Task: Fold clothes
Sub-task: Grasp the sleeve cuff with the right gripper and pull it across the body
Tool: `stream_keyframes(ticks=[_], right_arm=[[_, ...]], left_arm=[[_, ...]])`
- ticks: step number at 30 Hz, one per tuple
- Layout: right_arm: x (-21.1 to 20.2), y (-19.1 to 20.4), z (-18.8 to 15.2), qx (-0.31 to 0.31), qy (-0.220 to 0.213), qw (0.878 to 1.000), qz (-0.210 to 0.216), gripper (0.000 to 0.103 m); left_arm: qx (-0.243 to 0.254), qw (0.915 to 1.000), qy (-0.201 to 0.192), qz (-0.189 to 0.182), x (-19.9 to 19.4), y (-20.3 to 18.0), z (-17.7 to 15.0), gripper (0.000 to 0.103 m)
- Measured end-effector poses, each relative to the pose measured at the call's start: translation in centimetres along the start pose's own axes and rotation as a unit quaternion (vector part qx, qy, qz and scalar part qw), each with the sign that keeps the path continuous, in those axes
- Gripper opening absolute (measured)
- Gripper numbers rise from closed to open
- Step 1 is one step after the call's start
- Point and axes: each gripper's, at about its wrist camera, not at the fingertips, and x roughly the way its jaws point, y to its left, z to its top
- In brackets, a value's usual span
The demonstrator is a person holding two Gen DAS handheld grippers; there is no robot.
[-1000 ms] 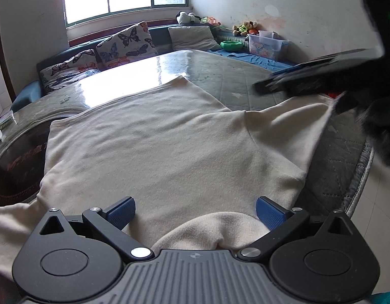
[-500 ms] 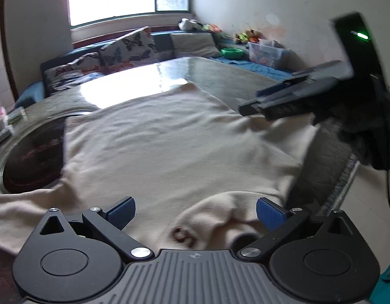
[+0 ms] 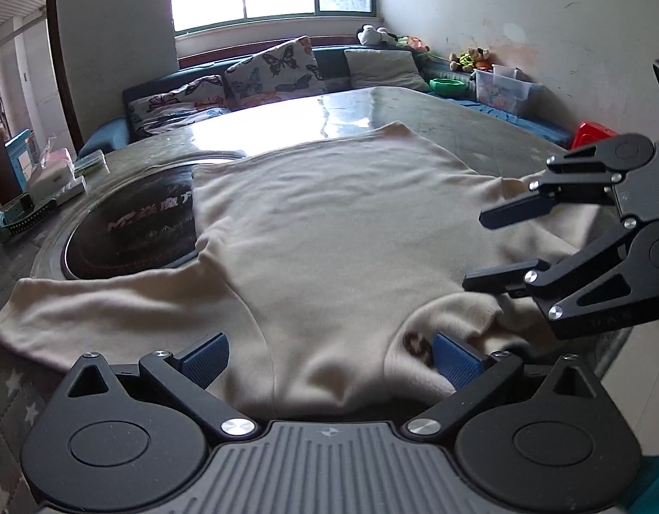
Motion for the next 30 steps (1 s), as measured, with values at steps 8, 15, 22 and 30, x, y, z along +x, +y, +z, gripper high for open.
stream_keyframes(ticks=[8, 15, 22, 30], right_arm=[[-0.4, 0.7, 1.4, -0.006, -0.007, 1.000, 0.028, 0.055], [-0.1, 1.6, 3.6, -0.044, -0.003, 0.997, 0.056, 0.055], [1.8, 2.6, 9.8, -0.054, -0.013, 0.992, 0.114, 0.052], [9.2, 8.5, 17.9, -0.068, -0.008, 0.981, 0.183, 0.043]], left_arm=[[-0.044, 0.9987, -0.010, 0.022, -1.2, 2.4, -0.5, 0.103], [-0.095, 0.9929, -0.029, 0.065, -3.1, 6.3, -1.5, 0.103], [-0.172, 0.9776, -0.026, 0.118, -4.2, 10.5, -3.9, 0.103], [-0.225, 0.9602, -0.020, 0.165, -6.2, 13.1, -6.8, 0.103]])
